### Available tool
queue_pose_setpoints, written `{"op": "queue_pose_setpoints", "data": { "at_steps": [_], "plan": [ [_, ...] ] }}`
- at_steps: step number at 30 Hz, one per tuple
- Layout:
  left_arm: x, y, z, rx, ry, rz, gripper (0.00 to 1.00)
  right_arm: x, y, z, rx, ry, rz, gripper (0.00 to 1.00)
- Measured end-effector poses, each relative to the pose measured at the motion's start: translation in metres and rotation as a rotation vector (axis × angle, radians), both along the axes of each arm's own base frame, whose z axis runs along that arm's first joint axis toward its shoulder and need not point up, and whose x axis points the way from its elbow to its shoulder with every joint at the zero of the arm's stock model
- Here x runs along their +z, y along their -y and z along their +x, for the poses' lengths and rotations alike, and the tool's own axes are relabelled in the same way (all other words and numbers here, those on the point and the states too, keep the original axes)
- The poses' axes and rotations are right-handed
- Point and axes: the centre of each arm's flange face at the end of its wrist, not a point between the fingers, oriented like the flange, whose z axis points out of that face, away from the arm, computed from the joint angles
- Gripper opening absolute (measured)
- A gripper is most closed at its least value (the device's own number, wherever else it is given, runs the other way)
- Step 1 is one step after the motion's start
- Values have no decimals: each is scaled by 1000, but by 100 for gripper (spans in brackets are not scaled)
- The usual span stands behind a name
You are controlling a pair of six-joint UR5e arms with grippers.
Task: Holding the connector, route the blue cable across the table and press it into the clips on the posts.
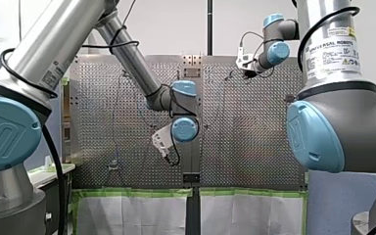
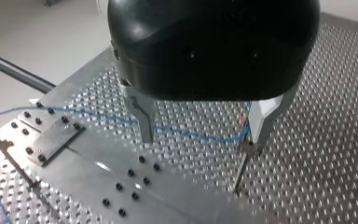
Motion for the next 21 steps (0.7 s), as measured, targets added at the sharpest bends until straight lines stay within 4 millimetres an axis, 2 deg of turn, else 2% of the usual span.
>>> {"op": "queue_pose_setpoints", "data": {
  "at_steps": [21],
  "plan": [
    [-44, -89, 23, 46, -14, 156, 100, -1, 2, -3, -7, -1, 2, 0]
  ]
}}
